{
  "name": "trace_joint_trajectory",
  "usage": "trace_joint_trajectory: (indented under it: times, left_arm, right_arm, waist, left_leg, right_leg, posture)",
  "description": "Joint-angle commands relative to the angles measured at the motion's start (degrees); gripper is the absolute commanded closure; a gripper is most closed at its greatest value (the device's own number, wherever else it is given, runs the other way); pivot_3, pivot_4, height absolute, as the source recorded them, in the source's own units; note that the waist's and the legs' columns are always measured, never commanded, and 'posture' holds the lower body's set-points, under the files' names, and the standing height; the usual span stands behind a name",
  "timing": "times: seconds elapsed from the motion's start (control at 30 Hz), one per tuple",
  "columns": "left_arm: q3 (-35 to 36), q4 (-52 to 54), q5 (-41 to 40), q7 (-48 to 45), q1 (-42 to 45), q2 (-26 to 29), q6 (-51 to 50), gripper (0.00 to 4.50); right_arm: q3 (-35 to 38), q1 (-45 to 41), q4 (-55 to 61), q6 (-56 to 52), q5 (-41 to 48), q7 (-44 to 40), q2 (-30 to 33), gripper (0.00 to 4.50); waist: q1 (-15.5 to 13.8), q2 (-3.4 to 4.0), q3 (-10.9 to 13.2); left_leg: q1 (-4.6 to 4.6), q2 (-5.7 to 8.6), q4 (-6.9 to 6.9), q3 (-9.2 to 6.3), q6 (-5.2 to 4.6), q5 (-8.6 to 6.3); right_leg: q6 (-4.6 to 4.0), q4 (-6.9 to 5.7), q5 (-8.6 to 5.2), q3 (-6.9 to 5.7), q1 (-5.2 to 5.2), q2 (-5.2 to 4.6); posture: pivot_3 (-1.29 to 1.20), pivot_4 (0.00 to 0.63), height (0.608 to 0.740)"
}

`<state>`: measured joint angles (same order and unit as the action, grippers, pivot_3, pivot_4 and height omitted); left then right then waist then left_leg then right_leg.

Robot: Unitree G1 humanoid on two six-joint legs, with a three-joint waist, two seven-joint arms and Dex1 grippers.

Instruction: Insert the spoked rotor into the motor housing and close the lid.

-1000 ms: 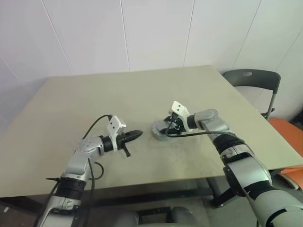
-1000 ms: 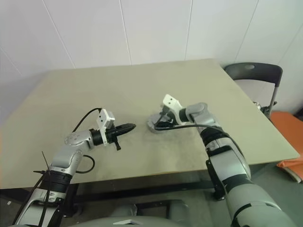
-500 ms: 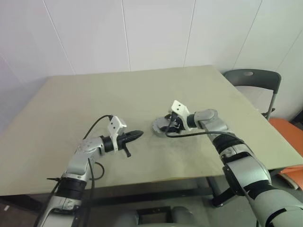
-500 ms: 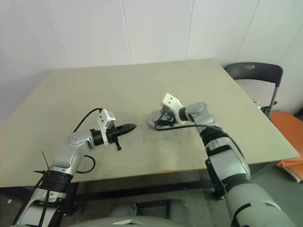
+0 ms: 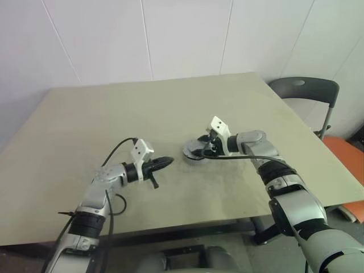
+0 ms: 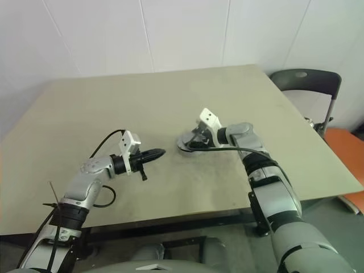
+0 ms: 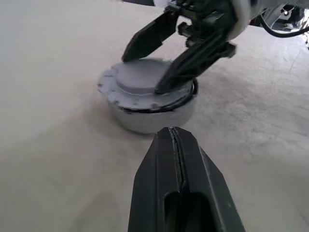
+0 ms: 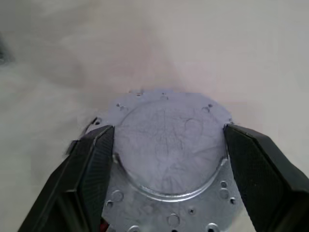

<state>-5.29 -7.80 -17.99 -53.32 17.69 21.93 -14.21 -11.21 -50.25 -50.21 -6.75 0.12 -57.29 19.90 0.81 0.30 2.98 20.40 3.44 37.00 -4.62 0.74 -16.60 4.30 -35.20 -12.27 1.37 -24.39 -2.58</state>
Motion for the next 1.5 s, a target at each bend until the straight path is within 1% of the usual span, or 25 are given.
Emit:
trace_joint_trajectory:
  times: [0.03,0.2,0.37,0.47,0.67,0.9,1.1,1.27,1.5]
  left_arm:
    - [0.6,0.9,0.0,0.1,0.5,0.2,0.8,4.5]
    - [0.5,1.0,0.0,0.1,0.4,0.2,0.8,4.5]
    - [0.5,0.7,0.0,0.2,0.6,0.2,0.8,4.5]
    - [0.5,0.6,0.0,0.2,0.6,0.1,0.9,4.5]
    - [0.4,0.5,0.1,0.1,0.7,0.1,1.0,4.5]
    - [0.5,0.3,0.0,0.0,0.9,0.2,1.1,4.5]
    - [0.6,0.4,-0.1,-0.1,0.8,0.2,1.1,4.5]
    - [0.6,0.7,-0.1,0.0,0.5,0.2,1.1,4.5]
    - [0.6,0.8,-0.1,0.0,0.3,0.2,1.0,4.5]
  right_arm:
    - [1.3,-1.3,-1.0,2.2,-0.1,1.2,-0.4,1.28]
    - [1.3,-1.9,-2.7,2.6,-0.8,1.7,-0.4,1.28]
    - [-0.2,0.2,1.3,-3.4,1.0,-7.8,0.1,1.28]
    - [0.7,0.7,3.7,-6.3,2.4,-9.5,0.0,1.28]
    - [1.4,0.9,5.8,-7.0,2.1,-8.2,-0.1,1.28]
    - [-0.4,3.2,10.2,-9.2,2.3,-12.3,0.7,1.28]
    - [-2.1,4.0,11.3,-7.0,0.2,-12.2,1.6,1.28]
    - [0.2,4.0,13.4,-8.7,3.8,-13.9,1.0,1.28]
    - [1.2,4.6,15.3,-9.8,6.2,-15.2,0.8,1.28]
  waist:
    - [-0.1,0.0,0.0]
    - [0.0,0.0,0.0]
    - [0.0,0.0,0.0]
    - [0.1,0.0,0.0]
    - [0.2,0.0,0.0]
    - [0.1,-0.01,0.0]
    - [0.1,0.0,0.0]
    - [0.0,-0.01,0.0]
    - [0.0,-0.01,0.0]
  left_leg:
    - [0.03,0.02,0.03,0.0,0.0,0.0]
    - [-0.02,0.03,0.09,0.01,-0.01,0.01]
    - [-0.04,0.02,0.1,0.0,-0.01,0.02]
    - [-0.02,0.02,0.09,0.0,-0.02,0.01]
    - [-0.03,-0.01,0.0,0.0,-0.02,0.01]
    - [-0.01,0.0,0.02,0.0,-0.02,0.01]
    - [-0.02,0.01,0.04,0.01,-0.02,0.01]
    - [-0.01,0.01,0.04,0.01,-0.02,0.01]
    - [-0.02,0.01,0.09,0.02,-0.01,0.01]
  right_leg:
    - [0.0,0.0,0.01,0.0,-0.01,-0.02]
    - [-0.01,0.0,0.0,0.0,0.06,0.0]
    - [0.0,-0.02,0.01,-0.01,0.09,0.03]
    - [0.01,0.01,0.01,-0.01,0.08,0.03]
    - [0.0,-0.01,0.01,-0.01,0.01,0.05]
    - [0.0,0.0,0.01,-0.01,0.02,0.04]
    - [0.0,-0.02,0.01,-0.01,0.02,0.04]
    - [0.0,-0.01,0.01,-0.01,0.02,0.03]
    - [0.0,-0.05,0.02,-0.01,0.03,0.03]
  posture:
    - [0.0,0.0,0.74]
    - [0.0,0.0,0.74]
    - [0.0,0.0,0.74]
    - [0.0,0.0,0.74]
    - [0.0,0.0,0.74]
    - [0.0,0.0,0.74]
    - [0.0,0.0,0.74]
    - [0.0,0.0,0.74]
    - [0.0,0.0,0.74]
